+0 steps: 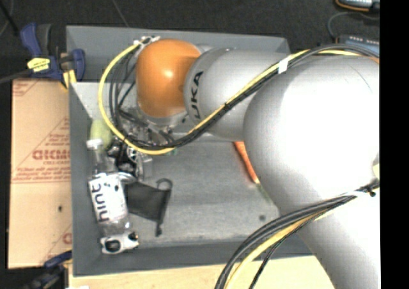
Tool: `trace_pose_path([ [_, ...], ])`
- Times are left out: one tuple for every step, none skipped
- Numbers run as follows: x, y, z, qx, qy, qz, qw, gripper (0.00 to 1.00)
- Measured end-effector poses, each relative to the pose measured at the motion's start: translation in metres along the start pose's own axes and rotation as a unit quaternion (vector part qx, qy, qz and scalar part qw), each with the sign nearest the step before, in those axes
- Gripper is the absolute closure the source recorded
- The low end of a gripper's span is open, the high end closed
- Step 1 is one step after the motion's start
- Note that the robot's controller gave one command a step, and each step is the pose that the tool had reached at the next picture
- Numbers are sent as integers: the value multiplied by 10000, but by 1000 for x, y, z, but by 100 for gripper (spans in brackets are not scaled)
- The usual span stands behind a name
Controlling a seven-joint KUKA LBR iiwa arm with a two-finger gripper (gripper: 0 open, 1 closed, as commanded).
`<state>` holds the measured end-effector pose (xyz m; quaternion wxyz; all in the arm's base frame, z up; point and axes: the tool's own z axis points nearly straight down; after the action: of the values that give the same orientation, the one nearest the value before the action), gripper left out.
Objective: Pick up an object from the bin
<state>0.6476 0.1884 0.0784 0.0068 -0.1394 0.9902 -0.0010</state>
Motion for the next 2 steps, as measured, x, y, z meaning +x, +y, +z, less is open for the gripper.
trace_pose_path([
  [-10,21,-38,-5,-73,836,9965,100],
  [-10,21,-38,-5,-73,836,9965,100],
])
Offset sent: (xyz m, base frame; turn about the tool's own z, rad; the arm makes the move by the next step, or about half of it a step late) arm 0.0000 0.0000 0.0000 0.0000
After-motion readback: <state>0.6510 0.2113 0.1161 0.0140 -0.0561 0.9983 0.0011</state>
